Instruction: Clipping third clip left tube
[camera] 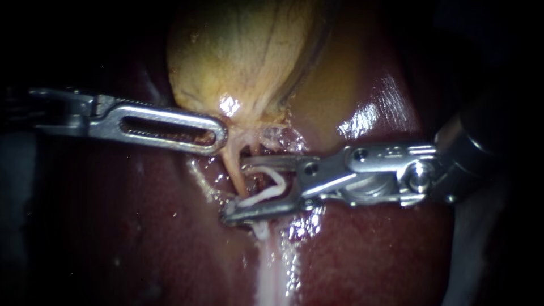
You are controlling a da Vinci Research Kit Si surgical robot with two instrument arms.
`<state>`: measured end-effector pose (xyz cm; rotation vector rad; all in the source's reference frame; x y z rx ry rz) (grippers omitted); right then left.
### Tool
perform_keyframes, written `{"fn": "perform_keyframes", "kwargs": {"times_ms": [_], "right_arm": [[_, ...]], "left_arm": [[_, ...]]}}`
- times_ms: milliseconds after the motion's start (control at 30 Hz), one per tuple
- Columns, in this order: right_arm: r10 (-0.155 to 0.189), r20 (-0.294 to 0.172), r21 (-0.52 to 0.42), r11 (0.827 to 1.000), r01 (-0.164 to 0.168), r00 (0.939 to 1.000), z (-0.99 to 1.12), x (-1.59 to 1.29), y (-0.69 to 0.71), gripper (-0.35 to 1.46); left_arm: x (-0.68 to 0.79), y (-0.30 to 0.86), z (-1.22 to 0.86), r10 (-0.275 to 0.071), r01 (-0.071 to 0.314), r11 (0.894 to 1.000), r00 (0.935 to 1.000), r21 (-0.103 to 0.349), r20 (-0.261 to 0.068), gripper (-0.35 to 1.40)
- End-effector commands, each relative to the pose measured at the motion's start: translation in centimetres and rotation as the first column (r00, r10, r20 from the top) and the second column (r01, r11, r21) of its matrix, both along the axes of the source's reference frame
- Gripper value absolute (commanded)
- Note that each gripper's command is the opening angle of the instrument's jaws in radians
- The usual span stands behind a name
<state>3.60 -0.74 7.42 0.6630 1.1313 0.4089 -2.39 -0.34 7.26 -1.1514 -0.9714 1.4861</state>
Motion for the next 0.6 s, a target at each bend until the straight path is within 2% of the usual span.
{"fn": "perform_keyframes", "kwargs": {"times_ms": [33,100,200,267,467,600], "right_arm": [[0.005,0.004,0.013,1.000,-0.005,1.0000,0.04,0.04,-0.01,0.49],[0.014,-0.003,0.038,0.999,-0.014,0.9999,0.07,0.09,-0.01,0.49],[0.040,-0.041,0.094,0.995,-0.036,0.9984,0.09,0.16,0.03,0.49],[0.061,-0.075,0.130,0.990,-0.051,0.9953,0.09,0.21,0.07,0.48],[0.105,-0.133,0.217,0.973,-0.075,0.9855,0.10,0.31,0.11,0.46],[0.124,-0.146,0.244,0.966,-0.086,0.9814,0.10,0.33,0.14,0.45]], "left_arm": [[0.00,0.00,0.00,0.001,-0.001,1.000,1.0000,-0.001,0.000,-0.35],[-0.01,0.00,0.00,0.000,0.000,1.000,1.0000,-0.001,0.000,-0.35],[-0.01,0.00,0.00,0.000,0.000,1.000,1.0000,-0.001,0.000,-0.35],[-0.01,0.00,0.00,0.000,0.000,1.000,1.0000,-0.001,0.000,-0.35],[-0.01,0.00,0.00,0.000,0.000,1.000,1.0000,-0.001,0.000,-0.35],[-0.01,0.00,0.00,0.000,0.000,1.000,1.0000,-0.001,0.000,-0.35]]}}
